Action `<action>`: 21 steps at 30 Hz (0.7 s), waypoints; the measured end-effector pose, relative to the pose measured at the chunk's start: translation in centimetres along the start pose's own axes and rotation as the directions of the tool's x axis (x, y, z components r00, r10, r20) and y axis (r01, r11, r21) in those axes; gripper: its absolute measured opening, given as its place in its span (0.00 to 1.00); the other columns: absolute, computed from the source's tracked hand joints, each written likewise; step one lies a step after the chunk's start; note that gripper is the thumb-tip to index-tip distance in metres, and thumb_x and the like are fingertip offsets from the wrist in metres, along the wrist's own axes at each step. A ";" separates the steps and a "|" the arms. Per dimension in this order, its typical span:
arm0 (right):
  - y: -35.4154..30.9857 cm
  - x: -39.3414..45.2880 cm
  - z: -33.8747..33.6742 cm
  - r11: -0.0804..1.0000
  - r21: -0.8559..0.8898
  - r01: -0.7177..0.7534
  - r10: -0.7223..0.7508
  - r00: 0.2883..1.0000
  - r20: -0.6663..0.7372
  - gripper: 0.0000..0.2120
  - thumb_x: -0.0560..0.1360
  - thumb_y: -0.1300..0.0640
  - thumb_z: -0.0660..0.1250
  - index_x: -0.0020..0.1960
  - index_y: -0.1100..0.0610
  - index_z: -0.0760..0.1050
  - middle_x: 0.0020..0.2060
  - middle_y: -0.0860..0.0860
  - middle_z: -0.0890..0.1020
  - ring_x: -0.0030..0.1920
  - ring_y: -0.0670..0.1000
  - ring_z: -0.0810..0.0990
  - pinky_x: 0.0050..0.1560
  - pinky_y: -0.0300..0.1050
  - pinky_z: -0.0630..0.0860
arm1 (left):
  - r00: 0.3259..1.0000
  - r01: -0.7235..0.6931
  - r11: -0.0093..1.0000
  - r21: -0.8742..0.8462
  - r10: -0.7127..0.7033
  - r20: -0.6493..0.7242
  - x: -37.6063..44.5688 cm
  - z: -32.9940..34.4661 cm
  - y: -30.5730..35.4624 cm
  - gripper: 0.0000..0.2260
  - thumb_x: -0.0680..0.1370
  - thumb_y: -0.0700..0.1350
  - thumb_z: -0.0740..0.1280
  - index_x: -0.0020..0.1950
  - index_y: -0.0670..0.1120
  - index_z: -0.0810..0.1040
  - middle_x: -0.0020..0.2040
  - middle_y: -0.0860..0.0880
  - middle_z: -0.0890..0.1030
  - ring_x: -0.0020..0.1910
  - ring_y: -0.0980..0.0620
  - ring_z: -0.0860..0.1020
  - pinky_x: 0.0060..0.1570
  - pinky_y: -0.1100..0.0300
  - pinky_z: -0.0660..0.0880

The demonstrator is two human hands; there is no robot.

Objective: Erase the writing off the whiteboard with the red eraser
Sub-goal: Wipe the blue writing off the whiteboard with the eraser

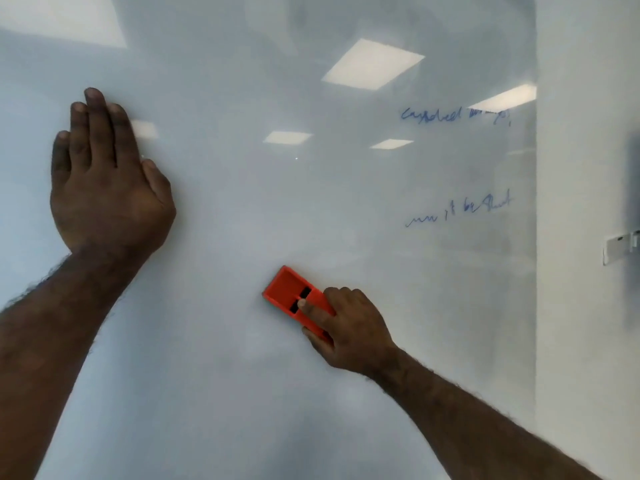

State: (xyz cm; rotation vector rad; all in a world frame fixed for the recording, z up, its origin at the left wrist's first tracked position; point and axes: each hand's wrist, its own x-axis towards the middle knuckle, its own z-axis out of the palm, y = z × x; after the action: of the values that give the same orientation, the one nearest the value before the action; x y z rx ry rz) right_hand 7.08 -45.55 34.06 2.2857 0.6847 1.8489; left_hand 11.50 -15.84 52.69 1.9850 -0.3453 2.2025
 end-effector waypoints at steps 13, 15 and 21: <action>14.0 13.7 -5.9 0.271 0.396 -0.877 0.962 0.241 -0.125 0.28 0.76 0.48 0.66 0.74 0.48 0.62 0.59 0.58 0.74 0.59 0.62 0.74 0.61 0.57 0.71 | 0.972 0.231 0.972 0.036 -0.230 -0.040 1.0 0.7 3.8 0.27 0.81 0.46 0.49 0.79 0.37 0.50 0.80 0.37 0.52 0.79 0.39 0.51 0.76 0.45 0.46; 13.2 17.3 -6.3 0.422 0.312 -0.851 0.906 0.384 -0.179 0.28 0.77 0.48 0.65 0.75 0.48 0.62 0.58 0.58 0.74 0.57 0.62 0.74 0.60 0.55 0.71 | 0.966 0.256 0.966 0.034 -0.254 -0.045 1.8 1.3 5.2 0.28 0.81 0.46 0.49 0.79 0.37 0.50 0.80 0.37 0.52 0.79 0.39 0.51 0.76 0.49 0.45; 10.7 16.8 -5.6 0.994 -0.048 -0.101 0.091 0.979 -0.182 0.28 0.75 0.49 0.67 0.73 0.50 0.68 0.48 0.57 0.75 0.44 0.59 0.73 0.45 0.51 0.71 | 0.975 0.220 0.975 0.027 -0.220 0.012 4.1 3.1 10.5 0.29 0.80 0.47 0.48 0.80 0.37 0.51 0.80 0.38 0.52 0.80 0.40 0.52 0.77 0.48 0.48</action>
State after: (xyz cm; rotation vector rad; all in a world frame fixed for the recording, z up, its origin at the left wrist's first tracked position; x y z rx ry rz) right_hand 7.12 -49.14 54.44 2.1715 0.5431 2.1095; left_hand 11.22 -26.96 56.41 1.9480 -0.0933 2.0652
